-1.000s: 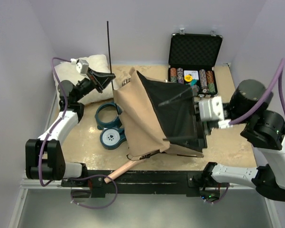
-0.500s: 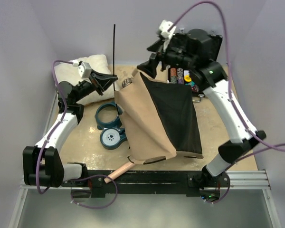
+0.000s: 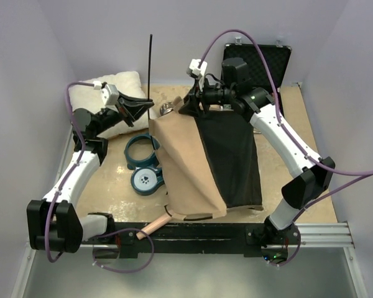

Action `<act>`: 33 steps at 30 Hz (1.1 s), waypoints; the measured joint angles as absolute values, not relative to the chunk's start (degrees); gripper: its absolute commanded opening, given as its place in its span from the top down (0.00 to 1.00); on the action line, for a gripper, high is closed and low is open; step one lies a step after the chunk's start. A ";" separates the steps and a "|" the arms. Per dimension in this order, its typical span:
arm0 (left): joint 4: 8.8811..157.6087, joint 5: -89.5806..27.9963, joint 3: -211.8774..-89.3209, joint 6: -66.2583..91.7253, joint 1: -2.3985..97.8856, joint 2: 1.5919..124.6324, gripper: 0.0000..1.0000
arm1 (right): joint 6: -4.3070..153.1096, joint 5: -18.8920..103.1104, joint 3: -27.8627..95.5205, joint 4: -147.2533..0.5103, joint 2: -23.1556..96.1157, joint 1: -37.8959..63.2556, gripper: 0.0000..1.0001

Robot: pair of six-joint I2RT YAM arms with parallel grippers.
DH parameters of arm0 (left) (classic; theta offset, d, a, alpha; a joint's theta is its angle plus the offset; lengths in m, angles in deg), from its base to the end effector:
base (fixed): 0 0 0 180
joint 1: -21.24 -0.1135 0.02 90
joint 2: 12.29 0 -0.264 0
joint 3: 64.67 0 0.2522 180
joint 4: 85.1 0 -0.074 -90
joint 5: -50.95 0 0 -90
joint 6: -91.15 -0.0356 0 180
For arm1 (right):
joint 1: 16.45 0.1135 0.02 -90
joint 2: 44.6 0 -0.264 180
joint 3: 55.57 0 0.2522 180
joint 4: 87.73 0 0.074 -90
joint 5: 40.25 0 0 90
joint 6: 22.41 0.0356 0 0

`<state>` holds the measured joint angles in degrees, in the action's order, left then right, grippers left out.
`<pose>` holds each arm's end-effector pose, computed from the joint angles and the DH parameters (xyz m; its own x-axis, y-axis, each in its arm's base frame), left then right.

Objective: Set up the pet tent

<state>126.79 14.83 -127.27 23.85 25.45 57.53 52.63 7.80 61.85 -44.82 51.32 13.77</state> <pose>0.2626 -0.0482 0.3692 0.0848 -0.2343 -0.9684 0.8759 0.4808 -0.0396 0.3124 0.2095 0.4318 -0.0693 -0.2625 -0.9624 -0.9626 0.2708 -0.0046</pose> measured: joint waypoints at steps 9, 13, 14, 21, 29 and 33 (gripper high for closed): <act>123.47 15.86 -127.27 22.45 27.37 53.86 1.00 | 58.05 3.56 62.77 -49.00 50.75 13.75 1.00; 120.76 15.49 -126.79 20.84 30.13 52.28 1.00 | 67.66 1.15 62.75 -59.53 48.96 13.75 1.00; 119.95 15.16 -126.42 20.01 30.81 51.87 1.00 | 70.15 0.28 62.75 -62.26 48.39 13.73 1.00; 113.06 12.15 -125.28 13.49 35.20 47.32 1.00 | 77.98 -4.44 63.08 -69.26 47.49 13.86 1.00; 105.17 11.25 -125.89 12.77 35.24 43.54 0.55 | 67.44 -4.90 58.97 -64.03 43.89 13.46 1.00; 99.73 12.39 -129.15 13.95 35.55 42.84 0.46 | 59.16 -4.18 55.60 -59.22 39.23 13.55 1.00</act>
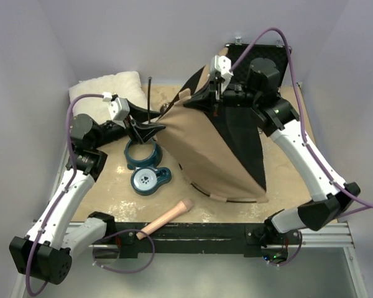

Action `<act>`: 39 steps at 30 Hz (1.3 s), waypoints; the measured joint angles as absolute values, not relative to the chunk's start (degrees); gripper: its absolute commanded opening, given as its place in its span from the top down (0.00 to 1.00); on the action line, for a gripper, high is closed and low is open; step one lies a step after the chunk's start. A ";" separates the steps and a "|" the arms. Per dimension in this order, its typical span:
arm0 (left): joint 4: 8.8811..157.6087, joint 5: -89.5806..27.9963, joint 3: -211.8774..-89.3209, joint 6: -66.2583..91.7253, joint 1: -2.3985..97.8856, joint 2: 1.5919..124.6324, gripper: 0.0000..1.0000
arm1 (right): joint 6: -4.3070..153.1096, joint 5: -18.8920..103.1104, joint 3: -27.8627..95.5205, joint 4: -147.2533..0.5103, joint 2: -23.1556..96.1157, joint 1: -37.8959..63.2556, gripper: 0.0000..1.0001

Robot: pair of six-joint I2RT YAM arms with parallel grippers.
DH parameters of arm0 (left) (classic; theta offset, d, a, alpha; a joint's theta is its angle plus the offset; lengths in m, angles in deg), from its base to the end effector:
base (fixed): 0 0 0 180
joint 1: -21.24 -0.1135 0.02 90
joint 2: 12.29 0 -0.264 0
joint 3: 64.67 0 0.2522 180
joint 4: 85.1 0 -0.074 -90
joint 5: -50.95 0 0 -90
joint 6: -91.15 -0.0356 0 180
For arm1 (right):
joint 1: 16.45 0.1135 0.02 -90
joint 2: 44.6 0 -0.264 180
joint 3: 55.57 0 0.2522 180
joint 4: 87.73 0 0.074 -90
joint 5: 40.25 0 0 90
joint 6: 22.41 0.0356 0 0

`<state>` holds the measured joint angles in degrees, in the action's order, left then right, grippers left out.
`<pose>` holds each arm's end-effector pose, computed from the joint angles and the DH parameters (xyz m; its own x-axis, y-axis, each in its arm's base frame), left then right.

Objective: Set up the pet tent

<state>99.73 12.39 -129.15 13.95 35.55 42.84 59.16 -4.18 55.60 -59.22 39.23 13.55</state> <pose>0.1977 -0.0792 0.3946 0.0346 -0.1513 -0.9879 0.9192 0.3928 -0.0280 0.2546 0.1802 0.4899 0.1283 -0.0256 -0.9914 -0.9861 0.1032 -0.1302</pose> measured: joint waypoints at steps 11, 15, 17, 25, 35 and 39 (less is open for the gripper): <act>97.89 16.74 -145.08 20.51 35.57 42.53 0.37 | 44.93 -3.39 52.12 -53.45 31.52 13.77 1.00; 101.57 17.44 -149.93 24.95 35.57 44.61 0.39 | 43.42 -3.33 52.12 -51.75 31.80 13.94 1.00; 103.49 17.57 -153.56 26.89 35.57 46.73 0.41 | 43.03 -3.31 52.12 -51.20 31.87 14.12 1.00; 107.27 17.81 -160.84 34.72 36.27 50.93 0.51 | 42.48 -2.17 52.12 -50.83 31.87 15.96 1.00; 106.94 18.51 -161.91 37.47 38.17 50.53 1.00 | 42.48 -0.68 52.12 -50.83 31.87 18.01 1.00; 106.75 18.73 -161.10 37.86 38.22 49.55 1.00 | 43.16 -0.68 51.99 -51.86 31.87 18.19 1.00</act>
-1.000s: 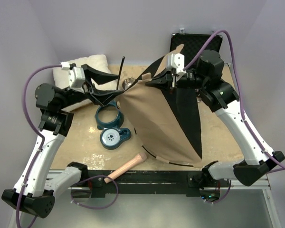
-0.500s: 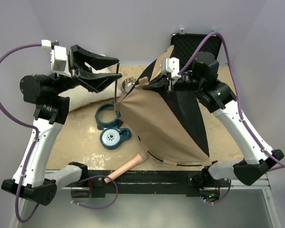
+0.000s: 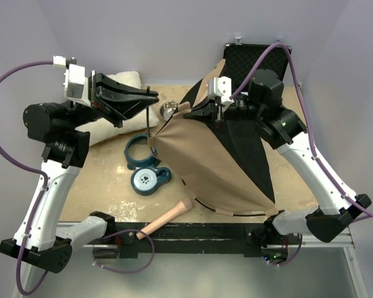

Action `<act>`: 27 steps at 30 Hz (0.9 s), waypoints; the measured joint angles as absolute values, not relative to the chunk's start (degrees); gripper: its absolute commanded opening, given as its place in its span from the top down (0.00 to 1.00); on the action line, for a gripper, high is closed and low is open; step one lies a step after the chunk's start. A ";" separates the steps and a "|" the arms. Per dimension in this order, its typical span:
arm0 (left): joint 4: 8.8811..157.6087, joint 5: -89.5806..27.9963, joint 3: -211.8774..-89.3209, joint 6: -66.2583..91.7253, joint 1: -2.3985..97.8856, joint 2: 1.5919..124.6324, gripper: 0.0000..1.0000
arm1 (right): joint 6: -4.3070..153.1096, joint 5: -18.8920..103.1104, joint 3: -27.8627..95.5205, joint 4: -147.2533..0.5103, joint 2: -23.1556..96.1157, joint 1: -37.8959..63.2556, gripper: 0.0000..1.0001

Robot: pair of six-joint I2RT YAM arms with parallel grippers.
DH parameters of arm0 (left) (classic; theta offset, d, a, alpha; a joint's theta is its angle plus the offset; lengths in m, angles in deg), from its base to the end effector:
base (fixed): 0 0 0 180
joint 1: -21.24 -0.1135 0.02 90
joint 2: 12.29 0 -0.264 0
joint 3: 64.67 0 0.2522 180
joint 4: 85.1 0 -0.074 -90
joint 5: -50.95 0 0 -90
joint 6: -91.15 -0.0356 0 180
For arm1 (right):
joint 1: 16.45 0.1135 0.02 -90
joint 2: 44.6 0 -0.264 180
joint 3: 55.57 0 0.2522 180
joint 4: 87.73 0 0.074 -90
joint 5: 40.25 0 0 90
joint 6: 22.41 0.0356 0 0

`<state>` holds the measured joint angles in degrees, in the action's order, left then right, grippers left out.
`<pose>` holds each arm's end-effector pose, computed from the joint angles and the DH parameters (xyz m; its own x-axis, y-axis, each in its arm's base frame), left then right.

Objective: Set up the pet tent

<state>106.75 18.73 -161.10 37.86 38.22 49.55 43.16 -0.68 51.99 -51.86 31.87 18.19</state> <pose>0.1510 -0.0776 0.5568 0.1292 -0.3727 -0.9189 0.9861 0.1458 0.0795 0.2070 0.1764 0.4923 0.3487 -0.0793 -0.9339 -0.9334 0.0600 -0.3537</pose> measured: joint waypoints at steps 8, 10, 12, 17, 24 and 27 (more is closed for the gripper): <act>92.76 16.58 -156.84 31.76 39.31 47.28 1.00 | 48.52 -2.46 49.28 -58.90 31.84 19.15 1.00; 85.85 15.29 -156.19 28.22 39.70 47.30 1.00 | 49.96 -3.90 48.72 -61.89 31.80 19.17 1.00; 80.15 14.22 -155.49 25.38 40.03 47.69 1.00 | 51.12 -5.17 47.95 -64.84 31.58 19.17 1.00; 68.37 12.02 -153.52 19.42 40.31 48.65 1.00 | 50.94 -7.94 46.64 -66.63 30.90 19.82 1.00; 61.92 15.29 -153.41 13.54 42.00 48.26 1.00 | 39.82 -8.79 49.94 -54.81 31.60 21.35 1.00; 59.75 16.78 -153.41 10.59 42.83 47.76 1.00 | 36.19 -8.75 51.10 -50.44 31.91 21.44 1.00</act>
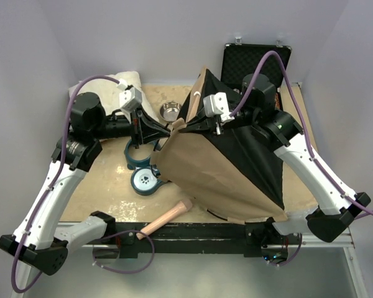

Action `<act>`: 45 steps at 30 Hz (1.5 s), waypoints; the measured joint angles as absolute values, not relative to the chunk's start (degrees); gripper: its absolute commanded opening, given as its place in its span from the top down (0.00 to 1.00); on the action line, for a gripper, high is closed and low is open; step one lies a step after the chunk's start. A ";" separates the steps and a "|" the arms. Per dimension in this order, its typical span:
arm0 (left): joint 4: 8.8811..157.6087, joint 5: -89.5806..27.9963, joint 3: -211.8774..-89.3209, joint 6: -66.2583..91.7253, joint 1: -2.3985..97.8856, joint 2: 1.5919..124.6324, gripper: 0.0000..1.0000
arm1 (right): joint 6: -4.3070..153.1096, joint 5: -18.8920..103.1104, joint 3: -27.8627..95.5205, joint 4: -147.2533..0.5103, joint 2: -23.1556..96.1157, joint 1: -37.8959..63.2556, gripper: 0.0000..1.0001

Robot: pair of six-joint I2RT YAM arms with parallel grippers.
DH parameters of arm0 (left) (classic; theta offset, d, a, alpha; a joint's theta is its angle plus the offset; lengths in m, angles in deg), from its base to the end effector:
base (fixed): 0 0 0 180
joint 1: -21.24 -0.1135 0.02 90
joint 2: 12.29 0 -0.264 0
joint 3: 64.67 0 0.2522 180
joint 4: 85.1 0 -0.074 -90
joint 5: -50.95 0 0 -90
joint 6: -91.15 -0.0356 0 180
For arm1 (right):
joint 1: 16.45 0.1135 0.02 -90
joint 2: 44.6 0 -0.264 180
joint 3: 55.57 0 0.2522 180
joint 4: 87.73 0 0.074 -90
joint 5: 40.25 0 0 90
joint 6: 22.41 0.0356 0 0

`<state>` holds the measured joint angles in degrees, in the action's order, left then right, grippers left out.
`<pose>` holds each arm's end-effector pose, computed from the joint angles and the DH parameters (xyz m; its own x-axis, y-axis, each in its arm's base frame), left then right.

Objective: Set up the pet tent

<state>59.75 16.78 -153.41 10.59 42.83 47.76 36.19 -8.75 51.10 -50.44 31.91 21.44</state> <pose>0.1778 -0.1020 0.4527 -0.2625 0.0048 -0.9649 0.9408 0.2235 -0.2548 0.1931 0.1888 0.4854 0.4315 -0.0092 -0.9021 -0.8948 -0.1313 -0.4266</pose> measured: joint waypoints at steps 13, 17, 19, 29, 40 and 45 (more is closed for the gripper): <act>54.40 17.22 -153.59 4.36 46.57 48.13 1.00 | 32.58 -8.75 51.38 -44.03 32.02 21.79 1.00; 54.07 17.28 -153.59 3.53 46.89 48.04 1.00 | 32.43 -8.73 51.38 -43.64 32.02 21.79 1.00; 54.01 17.41 -153.59 3.46 46.89 47.98 1.00 | 32.41 -8.71 51.38 -43.51 32.02 21.81 1.00; 54.07 18.51 -153.63 3.46 47.70 47.65 1.00 | 32.45 -8.25 51.38 -42.94 32.02 21.81 1.00; 53.98 18.38 -154.00 3.53 49.19 48.54 1.00 | 31.56 -8.25 51.38 -41.65 32.02 22.01 1.00; 53.18 17.94 -153.98 3.53 49.14 48.04 1.00 | 31.71 -8.23 51.23 -41.94 31.89 22.16 1.00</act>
